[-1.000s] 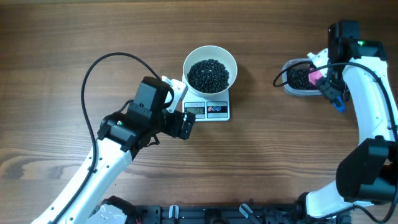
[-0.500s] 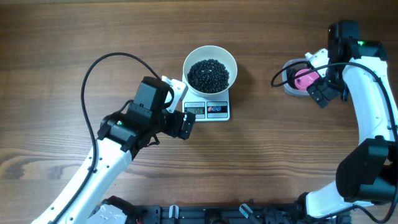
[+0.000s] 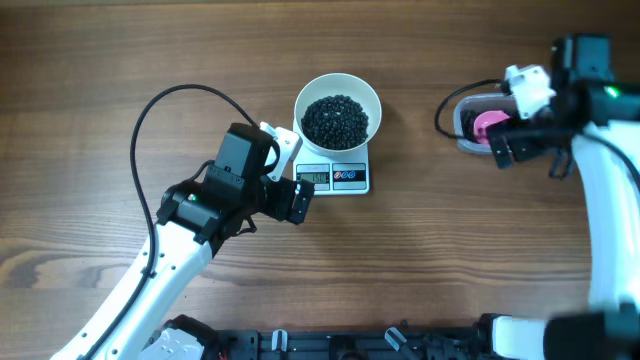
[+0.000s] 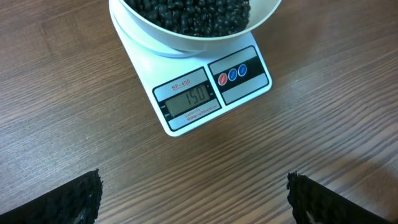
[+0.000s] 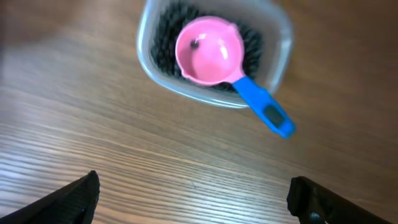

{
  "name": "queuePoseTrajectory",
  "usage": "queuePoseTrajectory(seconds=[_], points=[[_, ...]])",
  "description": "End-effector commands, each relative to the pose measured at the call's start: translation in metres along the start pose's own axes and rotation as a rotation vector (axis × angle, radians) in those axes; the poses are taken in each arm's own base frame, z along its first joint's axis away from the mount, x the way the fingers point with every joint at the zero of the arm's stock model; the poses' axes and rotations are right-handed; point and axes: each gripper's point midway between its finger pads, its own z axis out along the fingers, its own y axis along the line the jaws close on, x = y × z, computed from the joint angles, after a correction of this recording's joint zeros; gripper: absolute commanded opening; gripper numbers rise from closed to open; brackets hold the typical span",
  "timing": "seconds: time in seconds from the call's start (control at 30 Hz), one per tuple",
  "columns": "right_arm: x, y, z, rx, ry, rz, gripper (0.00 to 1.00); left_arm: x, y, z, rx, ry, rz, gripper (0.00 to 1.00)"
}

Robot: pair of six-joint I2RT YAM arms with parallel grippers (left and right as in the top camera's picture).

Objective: Scoop item into bowl and weigh 150g on scale
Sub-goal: 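Lower the scoop into the tub and open the right gripper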

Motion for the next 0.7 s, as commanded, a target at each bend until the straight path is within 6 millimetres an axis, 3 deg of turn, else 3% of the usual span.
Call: queuePoseTrajectory(seconds=[0.0,0.23,0.4,0.53,0.57,0.6,0.67], points=[[0.0,0.011,-0.052,-0.013,-0.158,0.107,1.0,-0.007,-0.001,-0.003,-0.002,-0.017,0.003,1.0],[0.026,0.035,-0.114,-0.064,-0.314,0.223,1.0,-0.007,-0.001,-0.003,-0.002,-0.017,0.003,1.0],[0.045,0.042,-0.132,-0.074,-0.34,0.338,1.0,-0.007,-0.001,-0.003,-0.002,-0.017,0.003,1.0],[0.046,0.043,-0.135,-0.072,-0.35,0.343,1.0,-0.007,-0.001,-0.003,-0.002,-0.017,0.003,1.0],[0.047,0.043,-0.134,-0.074,-0.344,0.342,0.79,-0.007,-0.001,-0.003,-0.002,-0.017,0.003,1.0],[0.049,0.044,-0.133,-0.076,-0.333,0.342,0.65,-0.007,-0.001,-0.003,-0.002,-0.017,0.003,1.0],[0.054,0.047,-0.13,-0.084,-0.302,0.343,0.67,-0.007,-0.001,-0.003,-0.002,-0.017,0.003,1.0]])
